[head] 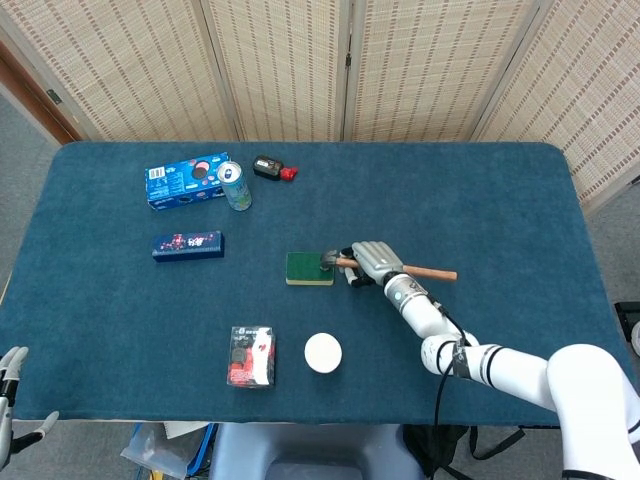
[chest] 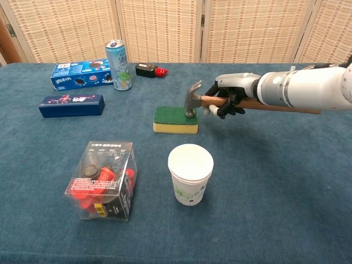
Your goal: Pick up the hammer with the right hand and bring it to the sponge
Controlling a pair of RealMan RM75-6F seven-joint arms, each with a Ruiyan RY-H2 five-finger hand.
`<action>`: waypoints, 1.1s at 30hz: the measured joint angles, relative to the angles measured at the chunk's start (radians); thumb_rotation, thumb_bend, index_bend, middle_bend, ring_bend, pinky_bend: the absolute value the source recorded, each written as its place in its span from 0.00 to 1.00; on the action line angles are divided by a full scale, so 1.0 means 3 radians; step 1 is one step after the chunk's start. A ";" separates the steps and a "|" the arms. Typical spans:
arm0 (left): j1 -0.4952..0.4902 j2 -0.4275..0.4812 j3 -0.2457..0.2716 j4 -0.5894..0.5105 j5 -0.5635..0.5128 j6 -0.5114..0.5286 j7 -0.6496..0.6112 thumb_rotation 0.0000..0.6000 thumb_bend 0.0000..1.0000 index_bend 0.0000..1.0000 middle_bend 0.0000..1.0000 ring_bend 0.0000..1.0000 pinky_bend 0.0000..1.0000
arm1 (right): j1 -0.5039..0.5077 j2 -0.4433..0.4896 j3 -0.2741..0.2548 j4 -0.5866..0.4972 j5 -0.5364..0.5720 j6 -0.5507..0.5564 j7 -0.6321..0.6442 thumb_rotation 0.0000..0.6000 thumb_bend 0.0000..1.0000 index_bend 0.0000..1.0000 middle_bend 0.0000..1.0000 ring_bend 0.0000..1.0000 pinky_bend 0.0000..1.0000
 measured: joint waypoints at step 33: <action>-0.0014 0.0035 0.0020 -0.0171 0.0085 0.0022 0.0191 1.00 0.18 0.00 0.00 0.00 0.00 | -0.0540 0.0178 0.0096 0.0380 -0.0505 0.0167 0.0699 1.00 0.25 0.14 0.23 0.16 0.23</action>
